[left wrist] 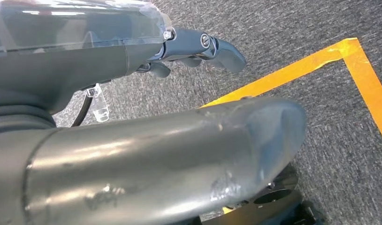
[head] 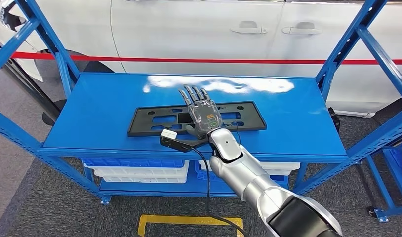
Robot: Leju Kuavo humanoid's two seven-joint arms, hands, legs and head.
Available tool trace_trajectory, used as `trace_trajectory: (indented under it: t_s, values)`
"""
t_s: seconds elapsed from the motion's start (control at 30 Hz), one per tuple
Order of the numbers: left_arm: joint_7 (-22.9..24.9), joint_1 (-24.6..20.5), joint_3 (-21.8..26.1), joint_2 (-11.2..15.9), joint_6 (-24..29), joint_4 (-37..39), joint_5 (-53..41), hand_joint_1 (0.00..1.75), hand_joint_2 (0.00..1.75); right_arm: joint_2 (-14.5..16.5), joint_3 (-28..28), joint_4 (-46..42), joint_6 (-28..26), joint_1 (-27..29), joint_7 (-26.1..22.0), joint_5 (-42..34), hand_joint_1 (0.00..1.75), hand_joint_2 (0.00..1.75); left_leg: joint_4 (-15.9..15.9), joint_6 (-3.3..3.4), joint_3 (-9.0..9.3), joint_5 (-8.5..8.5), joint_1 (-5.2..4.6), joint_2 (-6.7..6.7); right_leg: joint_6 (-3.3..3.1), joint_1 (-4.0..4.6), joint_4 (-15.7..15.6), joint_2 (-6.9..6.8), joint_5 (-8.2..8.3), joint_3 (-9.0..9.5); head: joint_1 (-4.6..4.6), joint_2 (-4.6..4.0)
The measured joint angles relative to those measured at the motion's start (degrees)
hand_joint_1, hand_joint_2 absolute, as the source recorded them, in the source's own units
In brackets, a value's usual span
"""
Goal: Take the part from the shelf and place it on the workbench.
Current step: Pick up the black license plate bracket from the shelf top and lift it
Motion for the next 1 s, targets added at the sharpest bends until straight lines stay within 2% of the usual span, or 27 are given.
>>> trace_trajectory:
  t_s: [0.3,0.47,0.63,0.83,1.0]
  values:
    - [0.9,0.1,-0.6,0.0,0.2,0.0,0.1,0.00,0.00,0.0,-0.5,2.1,-0.4,-0.2,-1.3,-0.8,0.00,1.75,0.0,0.00,0.01,0.00,0.00,0.00,0.00,0.00,0.0,0.00,0.00,0.01,0.00,0.00]
    - [0.9,0.1,-0.8,0.0,0.4,0.0,0.9,0.00,0.00,0.3,-2.0,1.1,-2.3,0.1,-4.8,-3.2,0.00,1.75,0.0,0.00,0.01,0.01,0.00,0.00,0.00,0.01,0.0,0.00,0.00,0.01,0.01,0.00]
    - [0.6,0.1,-0.9,0.0,0.6,0.0,2.1,0.00,0.00,0.5,-2.5,-6.1,-2.1,2.0,-6.8,-4.6,0.00,1.75,0.0,0.00,0.00,0.00,0.01,-0.01,0.00,0.01,0.0,-0.01,-0.01,-0.01,0.00,0.00]
    - [-0.7,0.2,-0.8,0.1,1.6,0.0,4.0,0.00,0.00,0.4,-2.1,-19.0,-0.7,6.1,-9.5,-7.0,0.00,1.75,0.0,-0.01,-0.01,-0.01,0.01,-0.01,-0.01,0.01,0.0,0.00,-0.02,-0.02,0.01,0.00]
    - [-1.3,0.3,-0.6,0.2,1.8,0.0,4.7,0.00,0.00,-0.4,0.3,-26.8,2.3,10.0,-9.0,-6.7,0.00,1.75,0.0,-0.02,-0.01,-0.01,0.01,-0.01,-0.01,0.01,0.0,-0.01,-0.02,-0.02,0.01,0.00]
